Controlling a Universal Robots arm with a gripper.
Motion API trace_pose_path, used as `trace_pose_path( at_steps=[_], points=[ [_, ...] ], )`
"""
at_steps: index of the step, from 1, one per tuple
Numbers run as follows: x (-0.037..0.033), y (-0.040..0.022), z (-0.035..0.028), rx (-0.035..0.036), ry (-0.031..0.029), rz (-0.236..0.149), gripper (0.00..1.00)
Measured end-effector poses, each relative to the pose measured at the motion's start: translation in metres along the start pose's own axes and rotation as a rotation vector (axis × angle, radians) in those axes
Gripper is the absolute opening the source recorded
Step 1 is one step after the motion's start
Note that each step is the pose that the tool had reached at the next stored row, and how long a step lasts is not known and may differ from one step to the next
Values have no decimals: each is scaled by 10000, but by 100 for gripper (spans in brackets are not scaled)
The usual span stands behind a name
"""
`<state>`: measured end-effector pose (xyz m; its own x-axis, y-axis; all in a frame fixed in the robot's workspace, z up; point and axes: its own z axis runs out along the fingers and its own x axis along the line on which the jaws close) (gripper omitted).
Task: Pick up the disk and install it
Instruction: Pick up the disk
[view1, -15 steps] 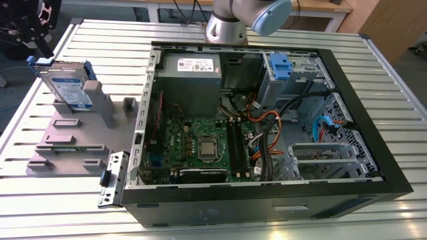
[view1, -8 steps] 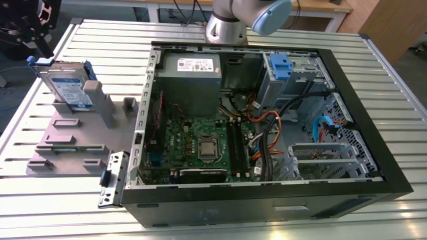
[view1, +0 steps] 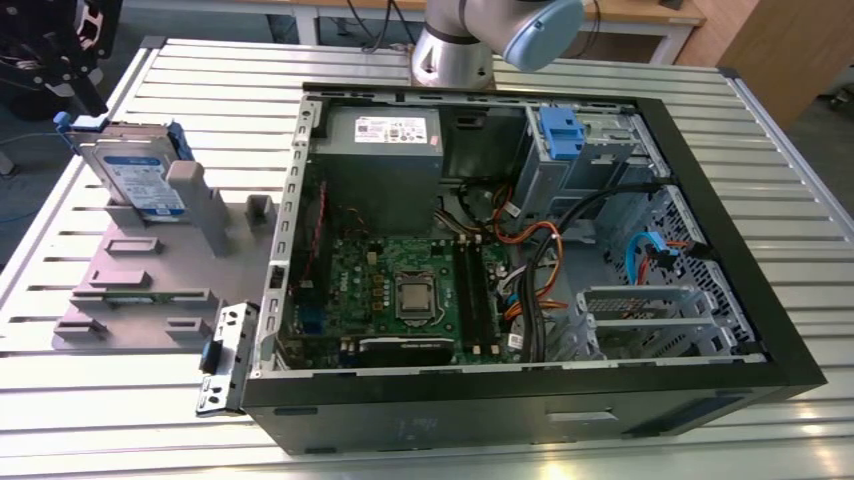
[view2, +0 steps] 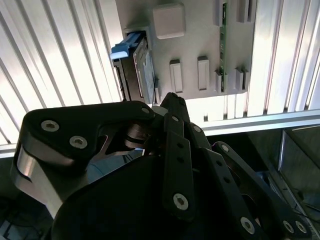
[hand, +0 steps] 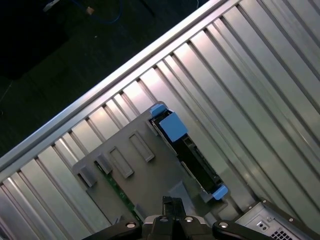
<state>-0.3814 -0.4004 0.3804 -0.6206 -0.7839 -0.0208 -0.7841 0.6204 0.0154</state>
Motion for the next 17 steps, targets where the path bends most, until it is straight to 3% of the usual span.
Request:
trace_pose_path(
  at_steps=[17],
  points=[
    [0,0,0,-6,5,-282,11]
  ],
)
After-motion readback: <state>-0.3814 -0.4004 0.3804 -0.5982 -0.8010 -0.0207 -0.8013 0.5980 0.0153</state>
